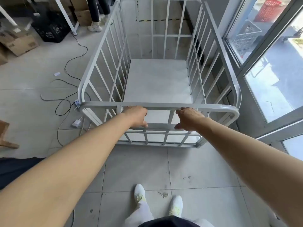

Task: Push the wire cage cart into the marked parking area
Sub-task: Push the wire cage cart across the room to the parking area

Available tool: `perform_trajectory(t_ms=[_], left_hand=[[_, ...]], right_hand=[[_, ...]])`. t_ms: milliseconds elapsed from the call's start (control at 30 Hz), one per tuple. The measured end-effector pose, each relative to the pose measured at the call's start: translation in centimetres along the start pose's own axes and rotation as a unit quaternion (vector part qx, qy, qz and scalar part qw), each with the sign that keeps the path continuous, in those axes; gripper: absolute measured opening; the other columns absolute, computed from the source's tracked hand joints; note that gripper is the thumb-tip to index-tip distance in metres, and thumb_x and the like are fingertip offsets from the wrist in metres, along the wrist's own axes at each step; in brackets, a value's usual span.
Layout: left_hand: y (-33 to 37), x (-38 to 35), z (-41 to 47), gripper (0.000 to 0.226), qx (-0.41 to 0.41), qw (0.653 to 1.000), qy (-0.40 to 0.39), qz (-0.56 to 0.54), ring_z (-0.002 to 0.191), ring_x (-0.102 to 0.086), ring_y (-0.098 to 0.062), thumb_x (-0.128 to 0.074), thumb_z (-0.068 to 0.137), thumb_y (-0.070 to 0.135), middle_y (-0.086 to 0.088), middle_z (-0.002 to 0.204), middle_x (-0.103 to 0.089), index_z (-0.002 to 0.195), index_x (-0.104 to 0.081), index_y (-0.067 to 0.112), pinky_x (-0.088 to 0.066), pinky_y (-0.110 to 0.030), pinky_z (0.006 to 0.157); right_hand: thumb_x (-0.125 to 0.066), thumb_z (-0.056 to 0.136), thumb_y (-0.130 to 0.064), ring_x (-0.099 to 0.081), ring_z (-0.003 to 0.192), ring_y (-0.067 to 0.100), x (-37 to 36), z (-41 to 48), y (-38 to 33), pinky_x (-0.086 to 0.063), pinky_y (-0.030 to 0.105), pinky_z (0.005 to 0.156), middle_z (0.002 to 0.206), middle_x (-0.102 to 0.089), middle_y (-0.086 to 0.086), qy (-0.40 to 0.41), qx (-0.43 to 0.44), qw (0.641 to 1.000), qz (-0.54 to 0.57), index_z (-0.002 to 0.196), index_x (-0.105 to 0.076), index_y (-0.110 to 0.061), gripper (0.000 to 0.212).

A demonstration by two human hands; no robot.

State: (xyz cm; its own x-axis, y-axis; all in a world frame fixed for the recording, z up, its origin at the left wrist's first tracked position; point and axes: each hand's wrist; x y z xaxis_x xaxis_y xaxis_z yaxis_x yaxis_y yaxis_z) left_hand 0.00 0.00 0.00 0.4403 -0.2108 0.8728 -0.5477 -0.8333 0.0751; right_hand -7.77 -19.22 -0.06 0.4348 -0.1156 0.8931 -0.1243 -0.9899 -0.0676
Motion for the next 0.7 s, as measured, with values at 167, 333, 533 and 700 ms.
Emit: perform_trajectory(t_ms=[167, 333, 533, 700], left_hand=[[0.0, -1.7, 1.4, 0.052, 0.0, 1.0, -0.023, 0.011, 0.115, -0.057, -0.03, -0.066, 0.083, 0.046, -0.008, 0.125, -0.061, 0.119, -0.058, 0.009, -0.047, -0.04, 0.096], [0.9, -2.9, 2.7, 0.048, 0.001, 0.999, -0.034, 0.001, 0.109, -0.059, -0.03, -0.065, 0.085, 0.044, -0.009, 0.117, -0.063, 0.116, -0.059, 0.007, -0.046, -0.036, 0.084], [1.2, -4.7, 3.6, 0.038, 0.006, 0.999, -0.039, -0.027, 0.102, -0.059, -0.031, -0.063, 0.088, 0.042, -0.01, 0.106, -0.064, 0.101, -0.059, 0.006, -0.038, -0.032, 0.072], [1.2, -4.9, 4.0, 0.032, 0.014, 0.998, -0.028, -0.047, 0.102, -0.06, -0.033, -0.065, 0.087, 0.037, -0.011, 0.104, -0.067, 0.082, -0.059, 0.007, -0.04, -0.033, 0.076]], right_hand=[[-0.067, 0.083, -0.043, -0.039, 0.133, 0.028, -1.5, 0.7, 1.0, -0.032, 0.037, 0.111, 0.137, -0.047, 0.011, 0.0, -0.005, 1.0, 0.009, 0.13, -0.05, -0.008, 0.06], [-0.066, 0.083, -0.046, -0.035, 0.134, 0.026, -2.9, 1.4, 2.3, -0.031, 0.035, 0.11, 0.138, -0.045, 0.01, 0.002, -0.015, 1.0, 0.01, 0.129, -0.049, -0.008, 0.062], [-0.064, 0.084, -0.047, -0.03, 0.137, 0.025, -4.6, 2.0, 3.2, -0.03, 0.034, 0.111, 0.136, -0.045, 0.009, -0.011, -0.03, 0.999, 0.019, 0.13, -0.048, -0.007, 0.063], [-0.064, 0.085, -0.042, -0.018, 0.146, 0.025, -5.2, 2.6, 3.6, -0.031, 0.037, 0.113, 0.137, -0.044, 0.012, -0.016, -0.043, 0.998, 0.039, 0.13, -0.048, -0.002, 0.062]])
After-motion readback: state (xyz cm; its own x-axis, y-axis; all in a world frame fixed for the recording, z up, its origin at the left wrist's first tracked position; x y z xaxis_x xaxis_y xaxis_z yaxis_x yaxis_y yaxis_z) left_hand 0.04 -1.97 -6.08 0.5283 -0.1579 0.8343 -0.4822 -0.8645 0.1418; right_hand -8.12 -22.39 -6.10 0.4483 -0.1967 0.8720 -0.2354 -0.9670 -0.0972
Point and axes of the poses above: each hand's wrist, its own z-axis towards the middle knuckle, its own x-axis out of the back of the hand, y = z × x
